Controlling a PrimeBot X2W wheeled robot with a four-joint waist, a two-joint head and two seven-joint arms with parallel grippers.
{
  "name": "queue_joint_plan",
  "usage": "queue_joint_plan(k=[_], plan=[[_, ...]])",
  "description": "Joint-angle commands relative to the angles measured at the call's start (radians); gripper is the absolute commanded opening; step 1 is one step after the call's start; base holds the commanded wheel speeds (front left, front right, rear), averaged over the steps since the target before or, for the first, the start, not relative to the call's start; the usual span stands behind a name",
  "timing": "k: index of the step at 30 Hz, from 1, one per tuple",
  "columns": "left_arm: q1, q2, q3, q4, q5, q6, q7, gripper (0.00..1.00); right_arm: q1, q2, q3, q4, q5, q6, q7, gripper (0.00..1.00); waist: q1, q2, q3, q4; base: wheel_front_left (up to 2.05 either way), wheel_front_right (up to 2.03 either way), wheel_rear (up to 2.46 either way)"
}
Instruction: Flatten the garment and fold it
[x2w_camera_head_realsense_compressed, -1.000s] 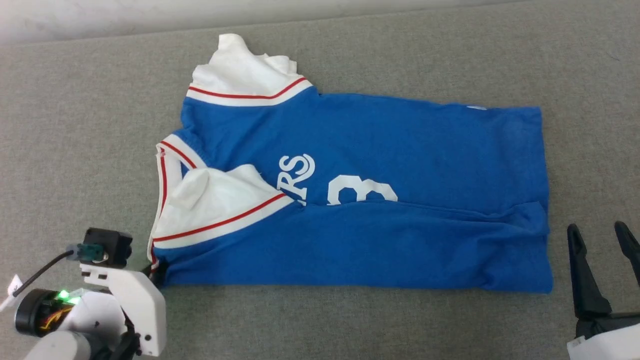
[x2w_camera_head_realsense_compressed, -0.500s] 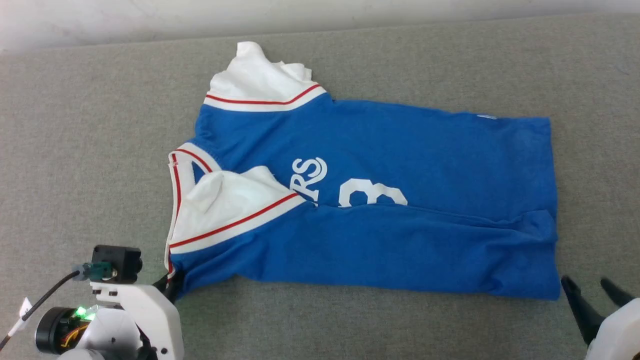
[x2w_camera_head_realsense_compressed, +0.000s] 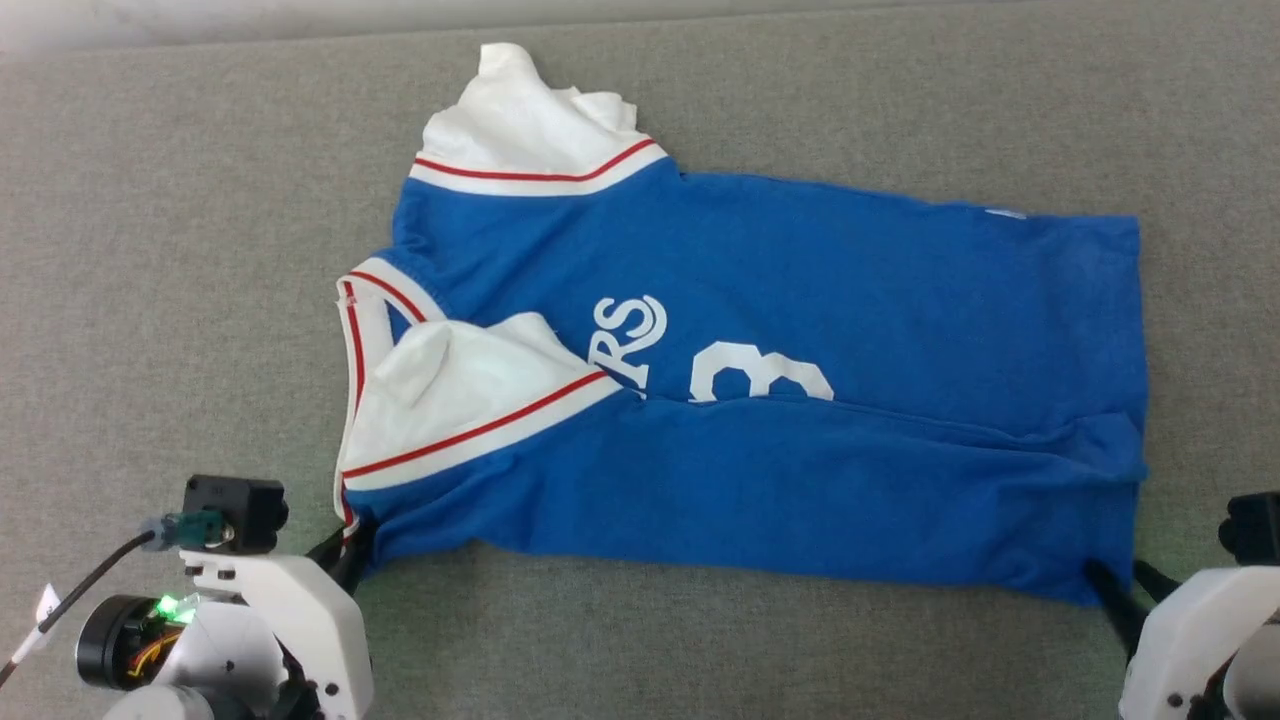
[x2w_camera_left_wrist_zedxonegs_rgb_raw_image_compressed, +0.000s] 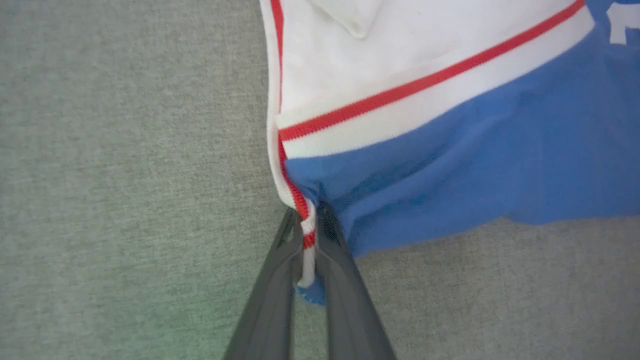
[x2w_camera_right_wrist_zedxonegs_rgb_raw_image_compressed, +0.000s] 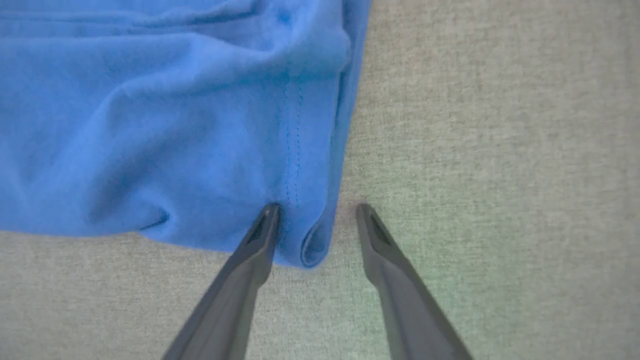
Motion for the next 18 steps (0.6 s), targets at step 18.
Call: queue_joint_plan(k=[18], plan=[[0.203,0.017,0.121,-0.187,-0.188,0.054,0.055,0.00,0.000,-0.099,-0.135,-0.109,0.082,-0.001,0.098,0.00,0.0001,0.0000,-0.093,0.001,0.00,0.00,0.00]])
